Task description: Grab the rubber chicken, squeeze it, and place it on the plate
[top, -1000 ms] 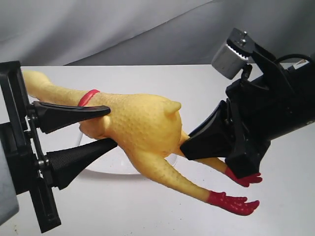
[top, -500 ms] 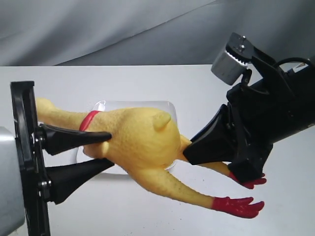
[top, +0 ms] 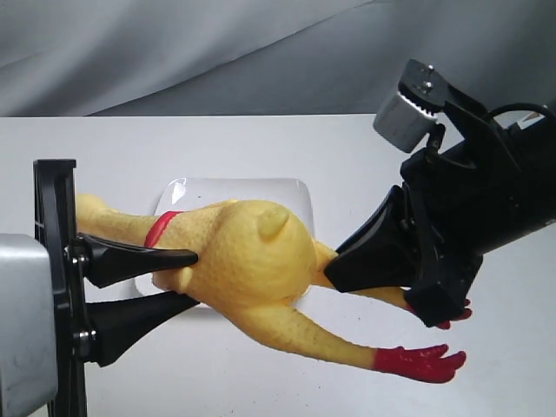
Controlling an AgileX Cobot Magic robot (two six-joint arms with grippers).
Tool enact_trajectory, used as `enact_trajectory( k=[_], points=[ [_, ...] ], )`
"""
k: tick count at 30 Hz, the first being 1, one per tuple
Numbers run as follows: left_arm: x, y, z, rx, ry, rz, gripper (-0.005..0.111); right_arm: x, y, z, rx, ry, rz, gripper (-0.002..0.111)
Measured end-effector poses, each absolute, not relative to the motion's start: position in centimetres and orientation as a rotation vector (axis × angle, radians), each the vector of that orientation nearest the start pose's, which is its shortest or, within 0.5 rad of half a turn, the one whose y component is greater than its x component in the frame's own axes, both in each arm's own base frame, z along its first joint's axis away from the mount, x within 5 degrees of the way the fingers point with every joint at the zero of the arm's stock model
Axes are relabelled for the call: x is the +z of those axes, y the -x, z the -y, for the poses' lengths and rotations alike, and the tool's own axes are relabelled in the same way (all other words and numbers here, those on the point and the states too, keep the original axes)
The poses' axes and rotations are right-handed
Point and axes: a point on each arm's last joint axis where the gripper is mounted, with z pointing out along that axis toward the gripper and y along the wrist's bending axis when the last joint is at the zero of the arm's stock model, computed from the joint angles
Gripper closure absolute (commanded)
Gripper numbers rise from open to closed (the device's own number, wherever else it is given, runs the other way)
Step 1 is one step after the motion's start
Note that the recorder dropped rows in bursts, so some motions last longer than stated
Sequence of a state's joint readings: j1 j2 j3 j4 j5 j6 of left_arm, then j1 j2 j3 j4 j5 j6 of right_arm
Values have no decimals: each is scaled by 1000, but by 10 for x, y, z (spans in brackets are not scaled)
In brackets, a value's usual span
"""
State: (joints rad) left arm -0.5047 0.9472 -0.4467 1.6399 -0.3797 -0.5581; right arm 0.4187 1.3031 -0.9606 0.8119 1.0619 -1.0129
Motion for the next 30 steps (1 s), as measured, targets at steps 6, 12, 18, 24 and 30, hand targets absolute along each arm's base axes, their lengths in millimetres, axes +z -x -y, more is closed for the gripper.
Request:
enact_trajectory(
  k=[6,12,18,24,30],
  points=[
    [261,-144,117,-72,-1464,-1283,20,300,-196,-151,888,1337,-2168,108],
    [263,-145,118,-121,-1395,-1327,29,301,-195,-152,914,1323,-2164,108],
    [262,-145,118,-102,-1410,-1312,44,303,-192,-154,963,1360,-2134,108],
    [262,-145,118,-91,-1422,-1298,106,303,-192,-154,965,1363,-2127,108],
    [262,-145,118,-82,-1433,-1288,107,303,-192,-154,963,1361,-2127,108]
  ],
)
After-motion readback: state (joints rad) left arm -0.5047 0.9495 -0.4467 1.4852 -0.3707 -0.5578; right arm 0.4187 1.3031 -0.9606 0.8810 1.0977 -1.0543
